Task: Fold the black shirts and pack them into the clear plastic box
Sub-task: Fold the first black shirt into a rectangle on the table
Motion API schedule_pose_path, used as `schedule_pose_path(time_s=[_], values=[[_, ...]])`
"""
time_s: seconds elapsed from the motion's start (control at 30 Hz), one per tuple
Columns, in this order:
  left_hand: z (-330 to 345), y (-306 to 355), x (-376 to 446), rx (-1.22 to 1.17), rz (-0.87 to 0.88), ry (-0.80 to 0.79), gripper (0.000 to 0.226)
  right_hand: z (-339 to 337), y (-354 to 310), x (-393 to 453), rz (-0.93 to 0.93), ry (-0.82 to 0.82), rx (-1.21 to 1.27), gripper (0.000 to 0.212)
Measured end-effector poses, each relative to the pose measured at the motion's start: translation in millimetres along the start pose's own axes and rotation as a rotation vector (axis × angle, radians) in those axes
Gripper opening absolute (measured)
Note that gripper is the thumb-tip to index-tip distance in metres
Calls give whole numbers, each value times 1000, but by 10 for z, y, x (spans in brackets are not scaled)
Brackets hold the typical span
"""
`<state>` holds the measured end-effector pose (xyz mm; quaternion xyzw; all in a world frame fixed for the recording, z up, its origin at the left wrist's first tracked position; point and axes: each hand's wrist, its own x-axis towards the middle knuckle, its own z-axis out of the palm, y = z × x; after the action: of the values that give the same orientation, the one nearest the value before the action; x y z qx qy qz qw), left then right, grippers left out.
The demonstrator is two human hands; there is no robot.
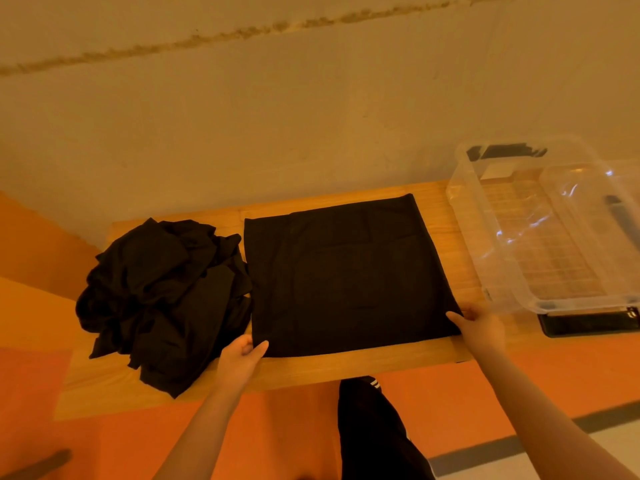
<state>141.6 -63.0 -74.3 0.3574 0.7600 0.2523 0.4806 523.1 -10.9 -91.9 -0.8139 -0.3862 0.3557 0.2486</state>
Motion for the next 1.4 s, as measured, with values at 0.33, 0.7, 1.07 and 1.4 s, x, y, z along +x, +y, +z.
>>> schedule_pose_path(time_s=[0.33, 0.7, 1.07, 1.4], values=[[18, -184, -17, 193, -11, 99, 31, -119, -14, -77, 82, 29, 136, 31], [79, -180, -179, -72, -64, 107, 24, -194, 78, -36, 104, -27, 200, 16], [241, -288, -311, 702, 568, 289, 50, -190, 134, -302, -562, -17, -553, 41], [267, -672, -112, 1209, 756, -60, 119, -242, 563, -147, -693, -351, -1092, 74]])
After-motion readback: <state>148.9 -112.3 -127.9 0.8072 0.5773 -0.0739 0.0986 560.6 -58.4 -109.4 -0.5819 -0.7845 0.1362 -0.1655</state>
